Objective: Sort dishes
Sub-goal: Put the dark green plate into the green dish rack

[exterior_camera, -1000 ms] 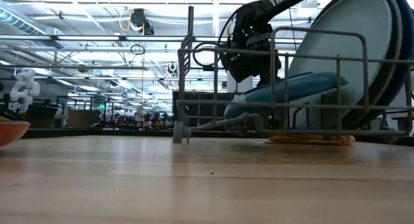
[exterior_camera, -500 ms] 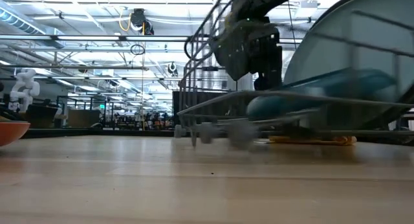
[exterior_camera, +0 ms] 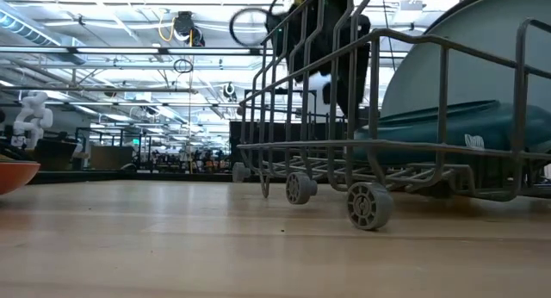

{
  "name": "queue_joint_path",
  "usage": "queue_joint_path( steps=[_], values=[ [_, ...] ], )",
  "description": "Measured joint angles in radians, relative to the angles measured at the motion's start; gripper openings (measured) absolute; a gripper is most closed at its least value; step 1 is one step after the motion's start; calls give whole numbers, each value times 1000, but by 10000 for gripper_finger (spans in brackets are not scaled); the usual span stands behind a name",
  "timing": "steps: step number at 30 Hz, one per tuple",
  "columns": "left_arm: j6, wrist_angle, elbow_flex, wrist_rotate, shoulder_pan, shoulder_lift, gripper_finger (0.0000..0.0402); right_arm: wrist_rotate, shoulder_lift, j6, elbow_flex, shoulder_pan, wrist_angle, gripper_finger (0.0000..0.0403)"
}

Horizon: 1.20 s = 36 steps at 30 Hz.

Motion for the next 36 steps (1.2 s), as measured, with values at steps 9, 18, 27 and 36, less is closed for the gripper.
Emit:
queue_joint_path(
  steps=[9,18,27,36],
  values=[
    [-1,0,0,6,0,0,240,175,-157,180,77,191,14,264],
    [-25,0,0,21,0,4,240,485,-219,544,72,537,11,259],
    [-26,8,0,22,0,4,240,538,-218,836,-225,692,178,260],
    [-17,8,0,23,0,4,240,460,-218,818,-420,661,370,246]
  ],
)
